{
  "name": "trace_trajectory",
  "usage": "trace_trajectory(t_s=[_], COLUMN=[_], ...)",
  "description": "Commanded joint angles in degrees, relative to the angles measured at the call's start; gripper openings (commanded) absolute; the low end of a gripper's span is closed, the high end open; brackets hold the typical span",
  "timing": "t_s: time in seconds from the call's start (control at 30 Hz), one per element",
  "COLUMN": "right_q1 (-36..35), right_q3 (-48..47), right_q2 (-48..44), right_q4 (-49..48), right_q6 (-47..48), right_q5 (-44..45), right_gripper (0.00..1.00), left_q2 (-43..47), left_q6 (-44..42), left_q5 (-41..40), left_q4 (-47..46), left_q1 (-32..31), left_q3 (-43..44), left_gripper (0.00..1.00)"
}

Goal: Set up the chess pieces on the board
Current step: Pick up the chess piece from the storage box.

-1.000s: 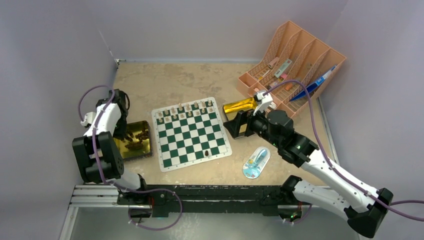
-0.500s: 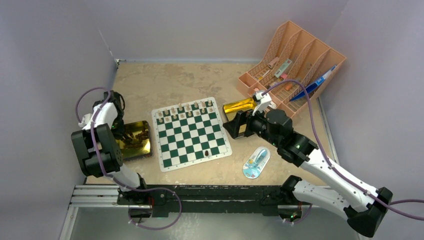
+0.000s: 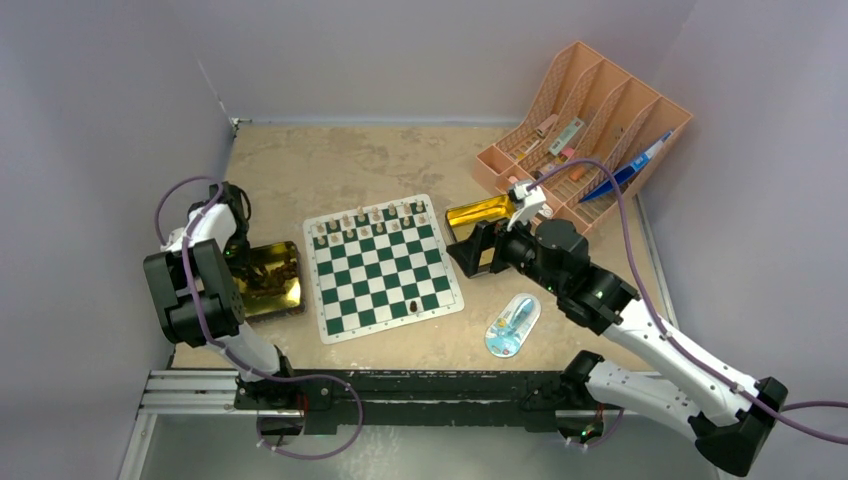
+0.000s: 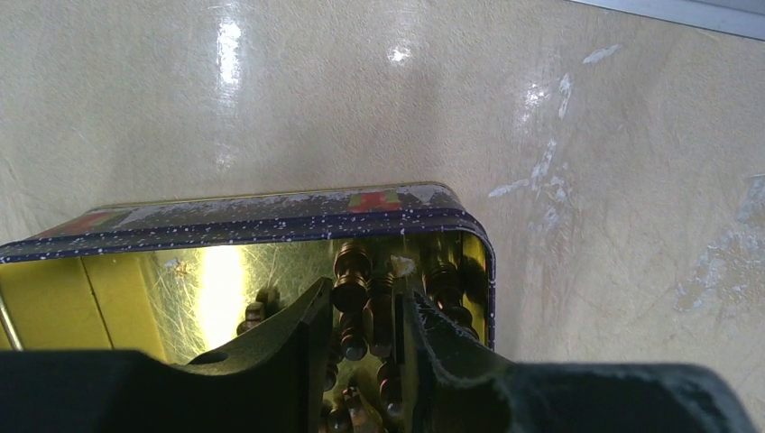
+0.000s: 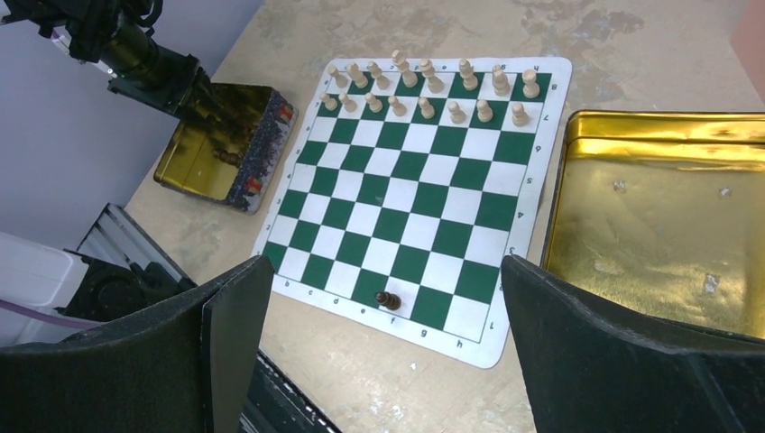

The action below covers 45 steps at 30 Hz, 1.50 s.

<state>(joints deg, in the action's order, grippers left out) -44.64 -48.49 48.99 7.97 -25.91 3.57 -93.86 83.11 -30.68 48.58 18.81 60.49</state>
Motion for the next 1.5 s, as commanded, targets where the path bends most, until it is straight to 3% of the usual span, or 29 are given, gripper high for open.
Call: trace_trajectory(t_s=[0.0, 0.6, 0.9, 1.3, 1.47], right_q1=[-0.2, -0.2, -0.3, -0.2, -0.3], right_q3=[-2.8, -1.6, -0.6, -0.8, -0.1], right_q2=[-1.3, -1.9, -2.5, -4.8, -6.3], right_q4=[0.0, -0.8, -0.6, 1.0, 0.8], right_q6=[0.2, -0.2, -0.9, -1.1, -1.4], right_q5=[1.2, 1.1, 0.4, 0.8, 1.2], right_gripper=[0.99, 0.99, 0.99, 0.99, 0.99], left_q2=[-0.5, 0.9, -0.5, 7.3, 12.4], left_q6=[-1.3, -5.5, -7.1, -17.4, -26.1], left_q5=[0.7, 2.0, 2.9, 8.0, 17.1], left_q4=[-1.8, 2.3, 9.9, 2.7, -0.6], left_q1=[1.0, 1.1, 1.1, 1.1, 1.1], left_q3=[0.5, 3.2, 8.7, 6.8, 4.9], left_gripper=[0.27, 0.0, 0.0, 0.0, 0.0])
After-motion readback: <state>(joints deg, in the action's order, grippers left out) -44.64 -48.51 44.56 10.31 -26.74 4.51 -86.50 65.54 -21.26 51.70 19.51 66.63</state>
